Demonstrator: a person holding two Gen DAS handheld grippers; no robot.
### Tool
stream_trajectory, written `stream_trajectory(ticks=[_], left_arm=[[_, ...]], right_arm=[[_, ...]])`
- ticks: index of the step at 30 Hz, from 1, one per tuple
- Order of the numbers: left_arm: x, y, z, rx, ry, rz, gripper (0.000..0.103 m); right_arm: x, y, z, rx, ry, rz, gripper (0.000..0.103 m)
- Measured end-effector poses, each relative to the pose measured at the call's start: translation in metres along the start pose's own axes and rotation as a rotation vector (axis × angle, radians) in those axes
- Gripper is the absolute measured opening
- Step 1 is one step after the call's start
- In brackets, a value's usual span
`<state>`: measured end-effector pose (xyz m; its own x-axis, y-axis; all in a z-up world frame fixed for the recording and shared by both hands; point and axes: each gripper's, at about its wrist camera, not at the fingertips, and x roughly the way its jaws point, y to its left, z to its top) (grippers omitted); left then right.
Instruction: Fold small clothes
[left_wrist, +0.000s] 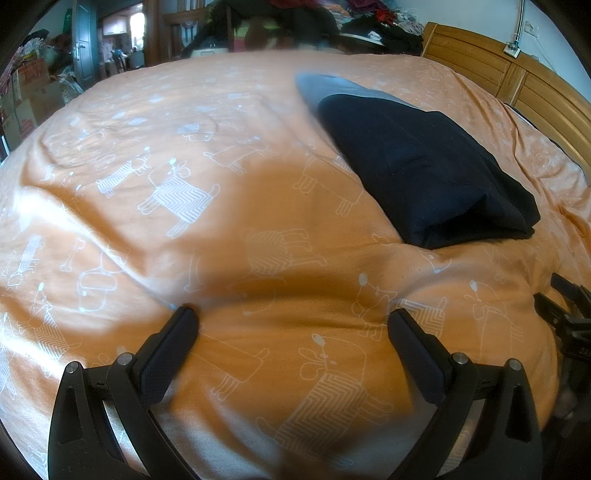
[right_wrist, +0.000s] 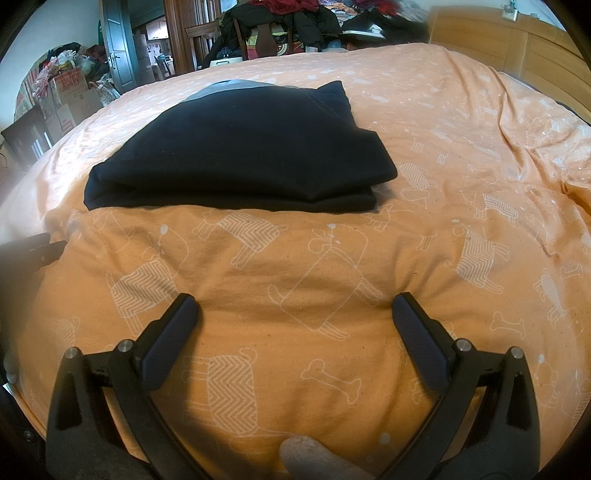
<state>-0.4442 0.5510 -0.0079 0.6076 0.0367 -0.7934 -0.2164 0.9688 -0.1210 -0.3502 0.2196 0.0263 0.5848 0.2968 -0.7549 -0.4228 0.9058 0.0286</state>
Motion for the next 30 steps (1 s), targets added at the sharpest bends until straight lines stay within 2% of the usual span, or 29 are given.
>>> stream_trajectory(ticks=[30], left_arm=[[0.0007, -0.0007, -0.0004, -0.001, -0.002, 0.0, 0.103]], right_arm=[[-0.0001, 0.0017, -0.0019, -0.001, -0.003, -0.003, 0.103]])
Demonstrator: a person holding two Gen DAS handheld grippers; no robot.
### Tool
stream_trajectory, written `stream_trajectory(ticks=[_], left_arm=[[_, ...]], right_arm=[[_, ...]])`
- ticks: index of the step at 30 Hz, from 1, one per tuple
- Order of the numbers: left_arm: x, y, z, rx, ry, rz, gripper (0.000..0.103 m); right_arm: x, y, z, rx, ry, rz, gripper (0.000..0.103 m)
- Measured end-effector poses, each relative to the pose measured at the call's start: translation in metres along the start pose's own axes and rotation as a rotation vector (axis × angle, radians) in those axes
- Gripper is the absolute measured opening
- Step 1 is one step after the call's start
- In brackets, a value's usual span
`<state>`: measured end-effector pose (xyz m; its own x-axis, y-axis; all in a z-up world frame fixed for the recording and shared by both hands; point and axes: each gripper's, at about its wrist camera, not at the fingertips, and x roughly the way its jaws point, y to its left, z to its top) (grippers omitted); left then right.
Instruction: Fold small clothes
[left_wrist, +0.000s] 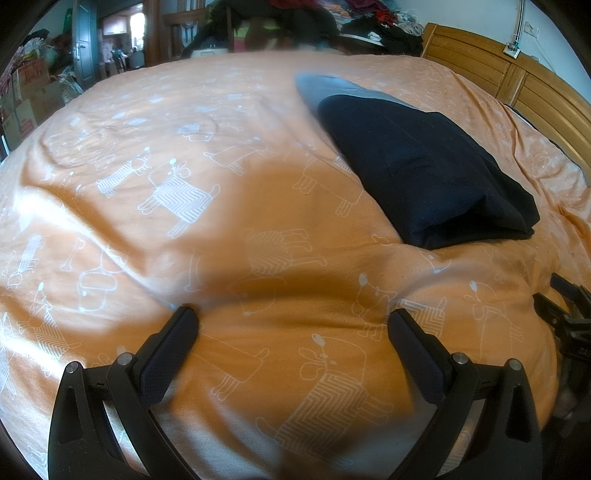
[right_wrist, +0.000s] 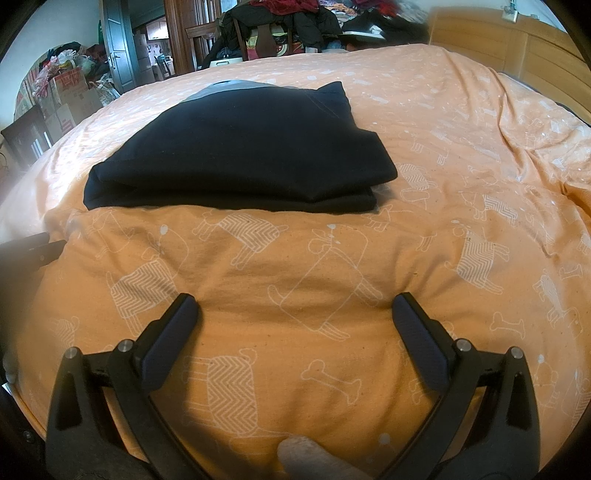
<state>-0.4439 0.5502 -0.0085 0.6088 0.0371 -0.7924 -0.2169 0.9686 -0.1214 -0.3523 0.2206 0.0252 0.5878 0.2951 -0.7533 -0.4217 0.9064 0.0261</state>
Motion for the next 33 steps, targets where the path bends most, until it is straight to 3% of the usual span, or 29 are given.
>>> stream_trajectory(ticks=[33], left_arm=[[0.0014, 0.0004, 0.0013, 0.001, -0.003, 0.006, 0.103]], right_arm=[[0.0025, 0.0006, -0.0008, -0.007, -0.004, -0.012, 0.103]])
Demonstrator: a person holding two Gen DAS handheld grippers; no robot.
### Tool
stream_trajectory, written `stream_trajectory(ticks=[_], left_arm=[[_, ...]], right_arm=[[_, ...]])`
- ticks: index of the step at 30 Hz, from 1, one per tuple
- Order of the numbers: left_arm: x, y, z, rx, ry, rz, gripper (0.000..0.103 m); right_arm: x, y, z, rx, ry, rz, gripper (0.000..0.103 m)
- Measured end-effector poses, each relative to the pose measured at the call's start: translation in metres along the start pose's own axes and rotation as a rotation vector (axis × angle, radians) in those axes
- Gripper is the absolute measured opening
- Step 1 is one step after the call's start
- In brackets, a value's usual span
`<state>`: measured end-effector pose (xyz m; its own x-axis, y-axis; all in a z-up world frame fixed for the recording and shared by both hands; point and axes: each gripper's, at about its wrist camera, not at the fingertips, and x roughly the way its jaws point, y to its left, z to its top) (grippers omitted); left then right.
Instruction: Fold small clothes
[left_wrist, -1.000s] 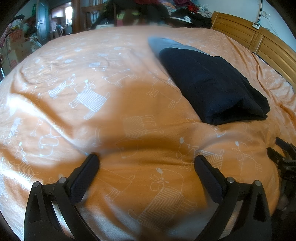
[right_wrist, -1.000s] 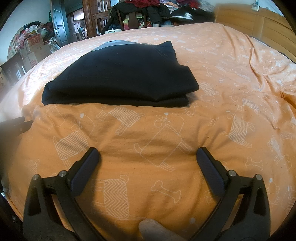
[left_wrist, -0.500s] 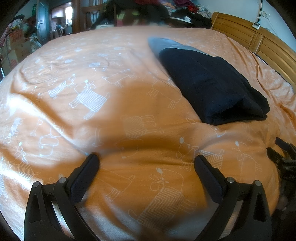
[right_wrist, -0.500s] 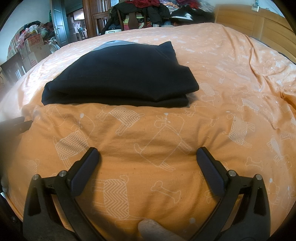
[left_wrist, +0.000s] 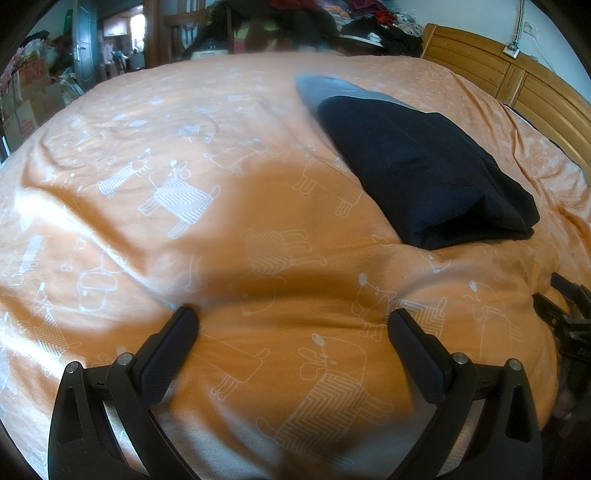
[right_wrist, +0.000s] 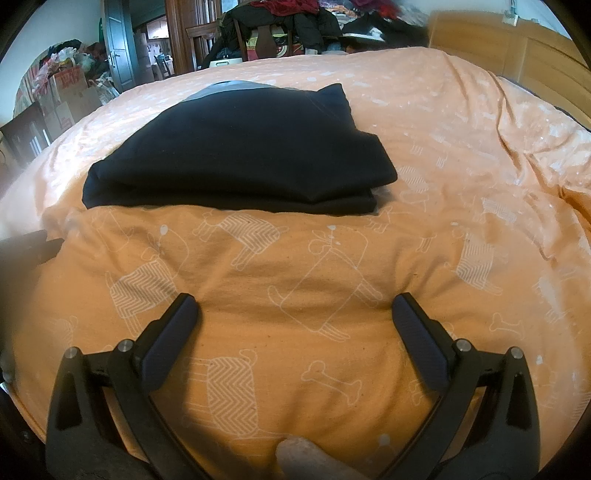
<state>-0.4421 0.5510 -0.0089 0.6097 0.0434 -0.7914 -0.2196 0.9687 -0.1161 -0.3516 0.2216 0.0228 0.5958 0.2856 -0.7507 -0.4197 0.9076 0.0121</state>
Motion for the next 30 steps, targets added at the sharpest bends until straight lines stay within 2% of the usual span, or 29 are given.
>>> stream_trajectory(ticks=[6, 10, 17, 21, 25, 28, 30], left_arm=[[0.001, -0.003, 0.008, 0.007, 0.018, 0.023, 0.103], [0.001, -0.005, 0.009, -0.003, 0.04, 0.011, 0.103], [-0.001, -0.01, 0.015, 0.005, 0.095, 0.029, 0.103], [-0.012, -0.015, 0.023, 0.0, 0.113, 0.013, 0.1], [-0.05, -0.03, 0.034, 0.047, 0.031, 0.024, 0.099], [-0.09, -0.044, 0.048, 0.104, -0.084, 0.054, 0.099], [-0.123, -0.054, 0.059, 0.144, -0.188, 0.094, 0.099]], right_arm=[[0.001, 0.004, 0.004, -0.023, 0.0, -0.032, 0.103], [0.003, -0.001, 0.011, -0.015, 0.026, -0.025, 0.103], [0.0, -0.01, 0.037, 0.005, 0.084, 0.038, 0.103], [-0.022, -0.011, 0.06, -0.001, 0.031, 0.054, 0.103], [-0.064, -0.007, 0.087, -0.034, -0.079, 0.054, 0.103], [-0.096, -0.003, 0.105, -0.066, -0.163, 0.045, 0.103], [-0.12, 0.002, 0.112, -0.084, -0.217, 0.033, 0.103]])
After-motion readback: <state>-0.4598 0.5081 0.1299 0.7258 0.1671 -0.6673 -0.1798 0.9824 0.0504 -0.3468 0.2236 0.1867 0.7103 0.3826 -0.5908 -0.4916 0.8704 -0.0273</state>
